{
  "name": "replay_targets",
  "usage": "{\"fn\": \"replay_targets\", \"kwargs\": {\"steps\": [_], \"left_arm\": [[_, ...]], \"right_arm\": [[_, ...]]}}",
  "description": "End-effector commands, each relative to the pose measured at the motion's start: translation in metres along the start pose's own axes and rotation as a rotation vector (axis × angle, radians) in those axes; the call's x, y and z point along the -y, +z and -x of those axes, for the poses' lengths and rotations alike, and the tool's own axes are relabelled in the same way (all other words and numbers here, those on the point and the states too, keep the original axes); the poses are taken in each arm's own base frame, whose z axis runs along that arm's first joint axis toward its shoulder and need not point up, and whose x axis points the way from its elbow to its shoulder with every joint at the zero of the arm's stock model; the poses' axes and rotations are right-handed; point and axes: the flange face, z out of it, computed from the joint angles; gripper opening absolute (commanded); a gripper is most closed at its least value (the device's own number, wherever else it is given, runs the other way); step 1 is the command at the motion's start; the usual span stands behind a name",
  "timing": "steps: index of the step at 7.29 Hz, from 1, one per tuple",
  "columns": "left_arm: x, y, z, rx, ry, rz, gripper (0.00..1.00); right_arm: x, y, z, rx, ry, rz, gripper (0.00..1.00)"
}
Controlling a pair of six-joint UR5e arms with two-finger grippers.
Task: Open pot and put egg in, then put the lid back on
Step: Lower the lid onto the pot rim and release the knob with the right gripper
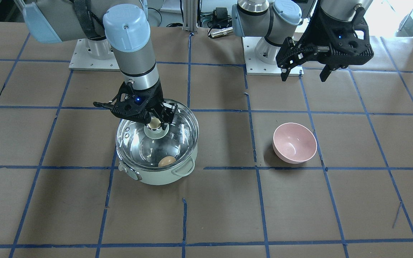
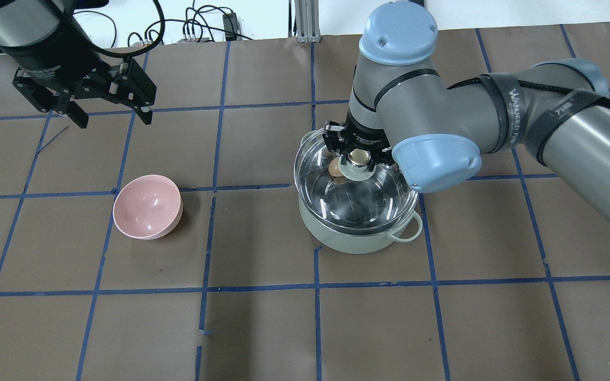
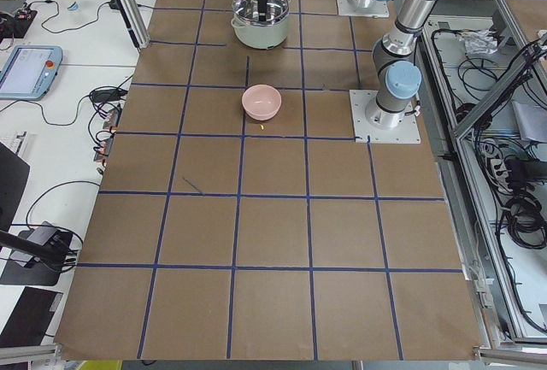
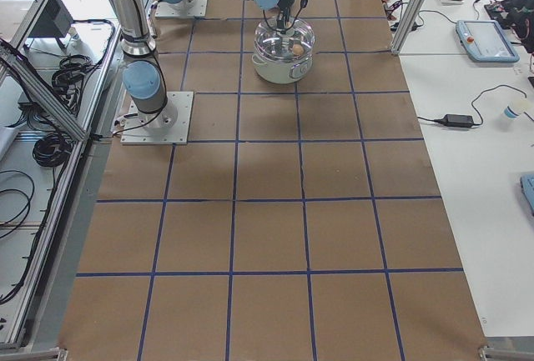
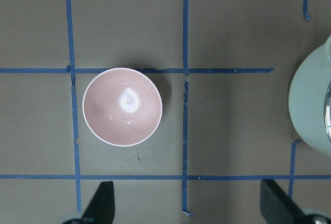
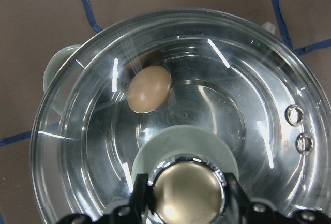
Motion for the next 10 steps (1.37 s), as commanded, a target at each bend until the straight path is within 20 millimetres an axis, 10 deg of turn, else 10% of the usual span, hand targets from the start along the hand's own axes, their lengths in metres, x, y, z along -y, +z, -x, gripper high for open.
{"fn": "replay_targets", "kwargs": {"steps": [1, 8, 10], "left_arm": [[-0.0006, -0.0001, -0.0025, -0.002, -0.004, 0.000, 1.00], [0.0001, 0.0029, 0.0018, -0.002, -0.010, 0.006, 1.00], [0.0001, 0.0022, 0.0011, -0.002, -0.010, 0.004, 1.00]], "right_arm": [[0.0012, 0.0045, -0.0049, -0.007, 0.011, 0.008, 0.25], [0.0009, 0.0058, -0.0056, -0.011, 0.011, 0.008, 0.32], [0.0005, 0.0048, -0.0055, -0.014, 0.008, 0.002, 0.52]]}}
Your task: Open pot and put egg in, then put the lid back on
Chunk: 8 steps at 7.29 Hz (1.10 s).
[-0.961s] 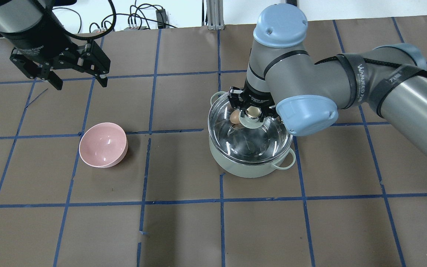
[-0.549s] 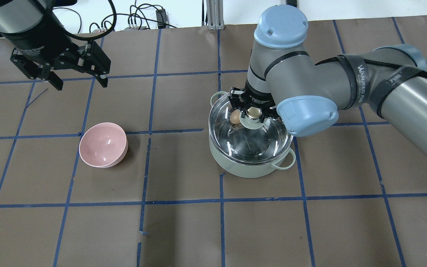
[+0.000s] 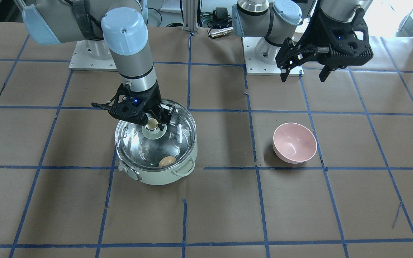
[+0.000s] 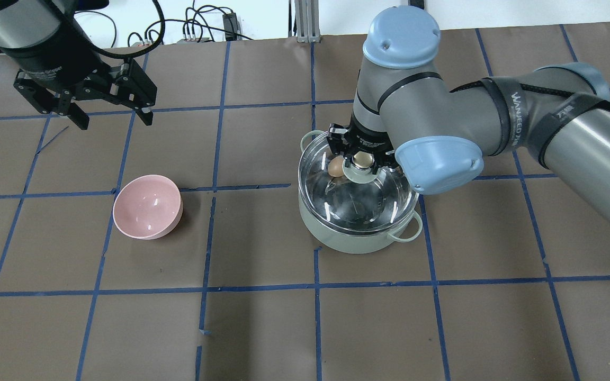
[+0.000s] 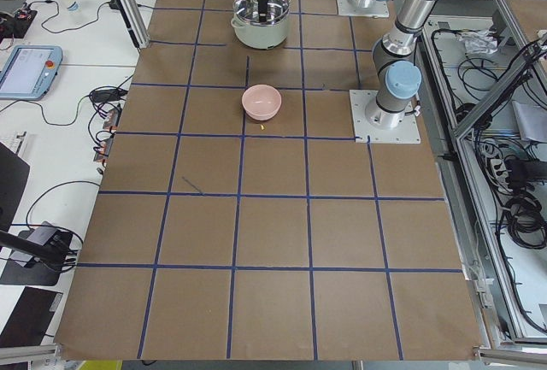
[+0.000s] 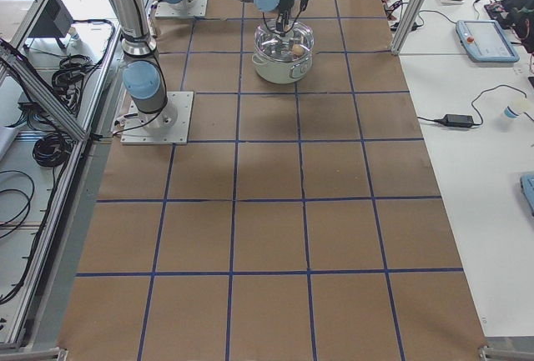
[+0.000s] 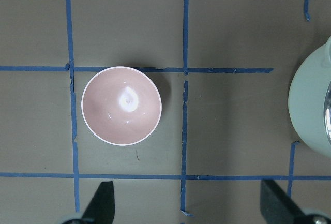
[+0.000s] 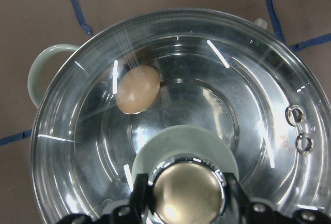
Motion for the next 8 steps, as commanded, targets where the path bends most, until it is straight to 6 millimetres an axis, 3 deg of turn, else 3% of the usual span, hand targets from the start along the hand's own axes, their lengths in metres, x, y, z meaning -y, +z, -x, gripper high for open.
{"fn": "replay_targets", "kwargs": {"steps": [1, 2, 4, 5, 6, 8], "left_arm": [[0.000, -0.001, 0.001, 0.000, -0.001, -0.004, 1.00], [0.000, 0.000, 0.001, 0.000, 0.000, -0.001, 1.00], [-0.001, 0.000, 0.000, 0.001, 0.003, 0.001, 1.00], [-0.001, 0.000, -0.001, 0.000, 0.005, 0.001, 1.00], [-0.001, 0.000, -0.002, 0.000, 0.006, 0.001, 1.00], [-0.001, 0.000, -0.002, 0.000, 0.006, 0.001, 1.00]], "right_arm": [[-0.001, -0.001, 0.002, -0.002, -0.007, -0.010, 0.77], [0.000, -0.001, 0.001, -0.001, -0.004, -0.012, 0.87], [0.007, -0.006, -0.002, 0.004, 0.002, -0.025, 0.94], [0.018, -0.018, -0.007, 0.011, 0.010, -0.048, 0.97], [0.032, -0.046, -0.022, 0.018, 0.037, -0.084, 1.00], [0.052, -0.078, -0.081, -0.032, -0.020, -0.082, 1.00]]}}
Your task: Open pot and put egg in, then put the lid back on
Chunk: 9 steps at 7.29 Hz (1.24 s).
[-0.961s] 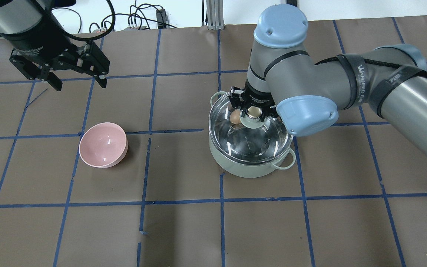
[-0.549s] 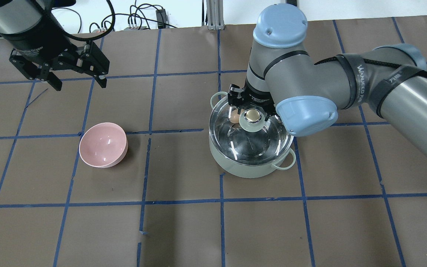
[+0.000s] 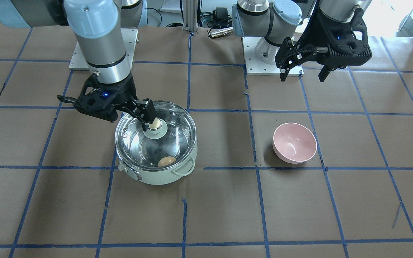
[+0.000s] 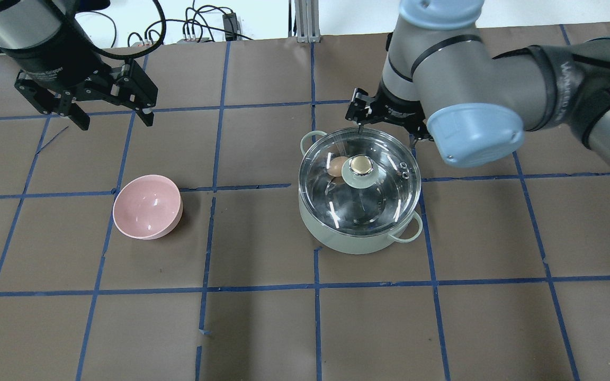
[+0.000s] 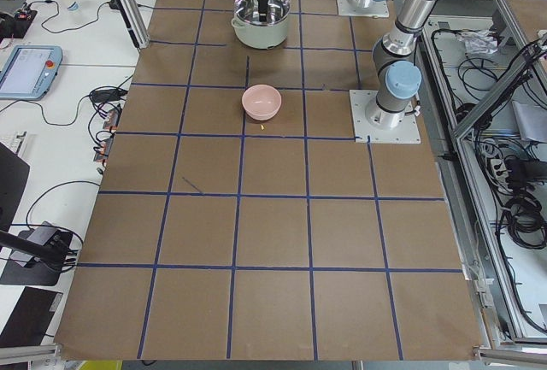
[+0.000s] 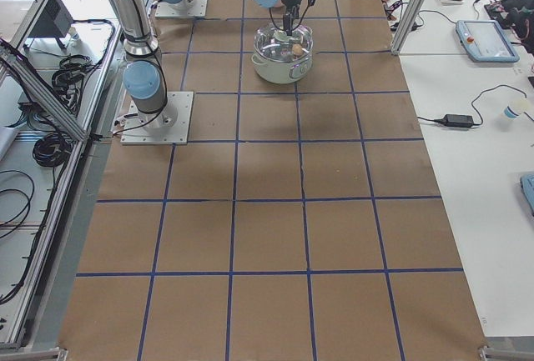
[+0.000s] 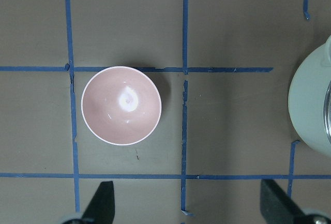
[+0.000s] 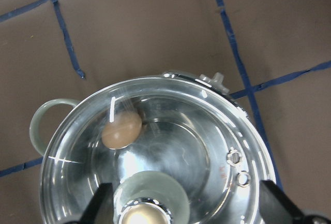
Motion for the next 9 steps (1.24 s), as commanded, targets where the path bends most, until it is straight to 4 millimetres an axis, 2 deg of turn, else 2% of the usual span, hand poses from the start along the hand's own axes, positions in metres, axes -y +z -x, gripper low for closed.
{"fn": "replay_targets", "kwargs": {"steps": [1, 2, 3, 6, 9], "left_arm": [[-0.001, -0.001, -0.001, 0.000, 0.002, -0.003, 1.00], [-0.002, -0.001, -0.002, 0.000, 0.000, -0.003, 1.00], [-0.001, -0.001, -0.001, 0.000, -0.001, -0.003, 1.00], [-0.003, -0.002, -0.002, 0.000, 0.003, -0.005, 1.00], [-0.003, -0.003, -0.002, 0.002, 0.008, -0.006, 1.00]], "right_arm": [[0.025, -0.026, -0.061, -0.032, -0.052, 0.006, 1.00], [0.030, -0.035, -0.080, -0.037, -0.079, 0.015, 1.00], [0.030, -0.044, -0.086, -0.036, -0.069, 0.017, 1.00], [0.033, -0.068, -0.087, -0.073, -0.075, -0.015, 1.00], [0.032, -0.070, -0.084, -0.080, -0.083, -0.022, 1.00]]}}
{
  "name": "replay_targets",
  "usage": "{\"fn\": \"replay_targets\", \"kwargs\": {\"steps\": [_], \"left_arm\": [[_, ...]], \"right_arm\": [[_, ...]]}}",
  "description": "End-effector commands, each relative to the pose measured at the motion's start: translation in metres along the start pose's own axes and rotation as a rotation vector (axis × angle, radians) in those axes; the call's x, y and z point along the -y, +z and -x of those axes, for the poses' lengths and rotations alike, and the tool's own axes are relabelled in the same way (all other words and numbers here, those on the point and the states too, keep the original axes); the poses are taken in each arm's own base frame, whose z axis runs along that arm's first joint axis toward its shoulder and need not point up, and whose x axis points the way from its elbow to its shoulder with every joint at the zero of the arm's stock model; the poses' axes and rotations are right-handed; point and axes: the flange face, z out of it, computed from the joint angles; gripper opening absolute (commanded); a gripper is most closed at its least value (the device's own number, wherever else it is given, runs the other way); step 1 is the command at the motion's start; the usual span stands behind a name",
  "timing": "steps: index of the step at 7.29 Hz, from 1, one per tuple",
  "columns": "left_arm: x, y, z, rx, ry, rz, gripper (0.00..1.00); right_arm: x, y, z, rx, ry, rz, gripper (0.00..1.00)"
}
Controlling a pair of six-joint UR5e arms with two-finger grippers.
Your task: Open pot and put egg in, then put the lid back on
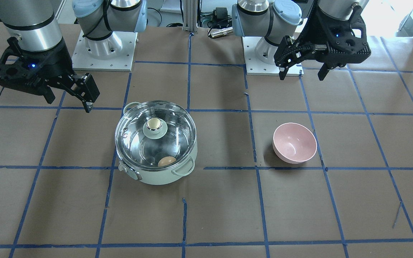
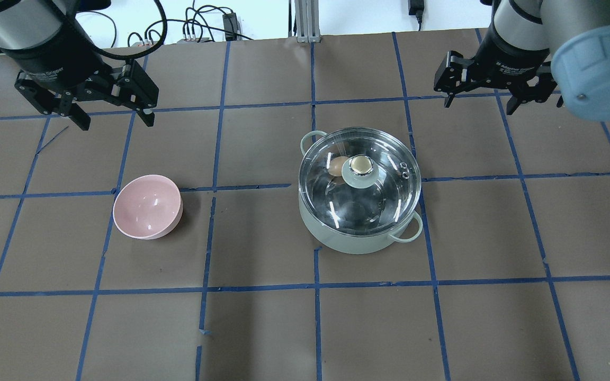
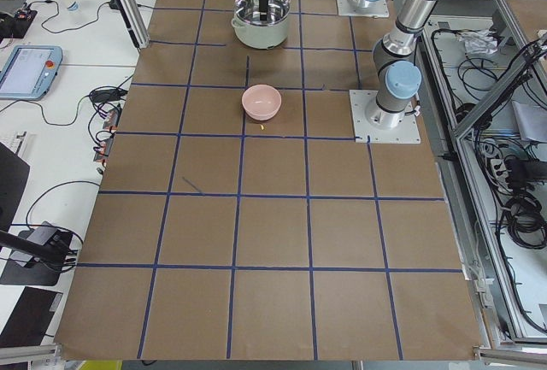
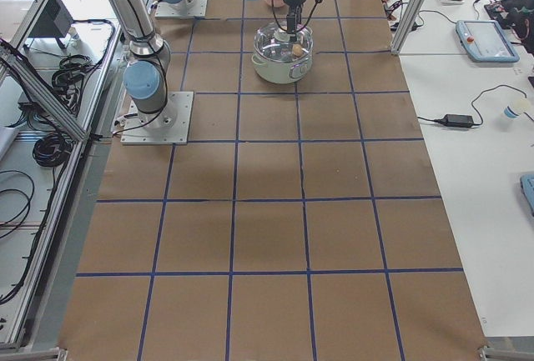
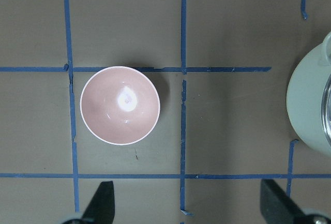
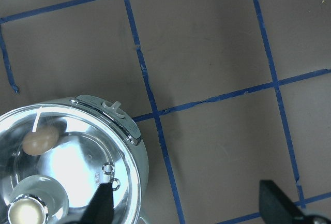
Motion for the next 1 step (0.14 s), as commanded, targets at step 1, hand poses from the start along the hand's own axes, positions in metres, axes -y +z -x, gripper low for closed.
{"fn": "replay_targets", "kwargs": {"steps": [1], "left_arm": [[0.0003, 0.0008, -0.0007, 0.000, -0.001, 0.002, 1.00]], "right_arm": [[-0.0004, 0.0005, 0.0004, -0.002, -0.001, 0.000, 1.00]]}}
